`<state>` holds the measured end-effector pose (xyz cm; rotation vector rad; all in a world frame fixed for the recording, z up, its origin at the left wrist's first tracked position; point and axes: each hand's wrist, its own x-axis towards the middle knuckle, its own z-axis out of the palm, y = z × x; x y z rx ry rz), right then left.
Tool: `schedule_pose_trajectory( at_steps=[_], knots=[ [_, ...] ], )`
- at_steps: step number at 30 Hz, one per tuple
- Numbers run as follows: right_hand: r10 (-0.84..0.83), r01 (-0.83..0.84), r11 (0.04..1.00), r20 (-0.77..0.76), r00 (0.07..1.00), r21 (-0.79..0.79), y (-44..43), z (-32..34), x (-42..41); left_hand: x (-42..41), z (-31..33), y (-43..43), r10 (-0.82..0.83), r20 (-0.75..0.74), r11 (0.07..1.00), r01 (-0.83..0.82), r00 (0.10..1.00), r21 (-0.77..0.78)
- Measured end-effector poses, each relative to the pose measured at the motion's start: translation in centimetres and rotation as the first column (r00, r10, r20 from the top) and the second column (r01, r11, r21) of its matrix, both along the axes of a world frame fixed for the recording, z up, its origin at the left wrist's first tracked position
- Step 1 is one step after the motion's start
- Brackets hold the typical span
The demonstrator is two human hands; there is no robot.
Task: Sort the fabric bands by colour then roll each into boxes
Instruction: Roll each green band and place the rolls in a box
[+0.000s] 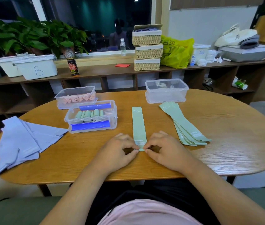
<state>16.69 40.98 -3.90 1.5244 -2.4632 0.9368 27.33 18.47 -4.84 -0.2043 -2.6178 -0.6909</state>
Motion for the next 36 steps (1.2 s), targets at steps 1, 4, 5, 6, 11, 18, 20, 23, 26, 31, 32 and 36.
schedule_pose_trajectory(
  at_steps=[1, 4, 5, 6, 11, 18, 20, 23, 26, 31, 32, 36],
  knots=[
    [-0.002, 0.002, 1.000, -0.002, 1.000, 0.000, 0.0, 0.0, 0.0, 0.0, 0.0, 0.0, 0.002, -0.003, 1.000, -0.002, 1.000, 0.001],
    [-0.008, 0.008, 1.000, 0.003, 1.000, -0.010, 0.0, -0.1, 0.0, 0.1, 0.0, 0.0, 0.009, 0.001, 1.000, -0.009, 1.000, 0.011],
    [-0.009, 0.010, 1.000, 0.006, 1.000, -0.014, -0.1, -0.1, 0.0, 0.1, 0.0, 0.0, 0.010, 0.004, 1.000, -0.010, 1.000, 0.016],
    [-0.010, 0.010, 1.000, 0.008, 1.000, -0.016, -0.1, -0.1, 0.0, 0.1, 0.0, 0.0, 0.011, 0.005, 1.000, -0.011, 1.000, 0.022],
    [-0.027, 0.027, 1.000, 0.008, 1.000, -0.014, -0.1, -0.1, -0.1, 0.4, 0.3, 0.2, 0.038, 0.015, 0.999, -0.038, 0.999, -0.022],
    [-0.062, 0.063, 0.998, -0.067, 0.996, 0.017, -0.1, -0.1, 0.1, 1.1, 1.0, 1.1, 0.117, -0.031, 0.964, -0.121, 0.993, -0.237],
    [-0.076, 0.080, 0.996, -0.103, 0.992, 0.034, -0.1, 0.0, 0.2, 1.2, 1.0, 1.2, 0.138, -0.025, 0.952, -0.140, 0.990, -0.272],
    [-0.100, 0.113, 0.991, -0.166, 0.981, 0.072, -0.2, 0.0, 0.3, 1.1, 1.0, 1.3, 0.173, 0.012, 0.931, -0.159, 0.985, -0.328],
    [-0.113, 0.140, 0.983, -0.208, 0.971, 0.119, -0.3, -0.1, 0.4, 1.0, 1.0, 1.3, 0.201, 0.053, 0.913, -0.167, 0.978, -0.373],
    [-0.092, 0.120, 0.985, -0.215, 0.972, 0.121, -0.3, 0.1, 0.5, 0.9, 1.2, 1.3, 0.211, 0.093, 0.907, -0.160, 0.973, -0.391],
    [-0.067, 0.093, 0.988, -0.208, 0.976, 0.122, -0.3, 0.1, 0.5, 0.9, 1.1, 1.3, 0.212, 0.098, 0.906, -0.158, 0.972, -0.392],
    [-0.030, 0.056, 0.990, -0.190, 0.981, 0.132, -0.3, 0.1, 0.4, 0.8, 0.9, 1.1, 0.213, 0.108, 0.918, -0.161, 0.971, -0.362]
  ],
)
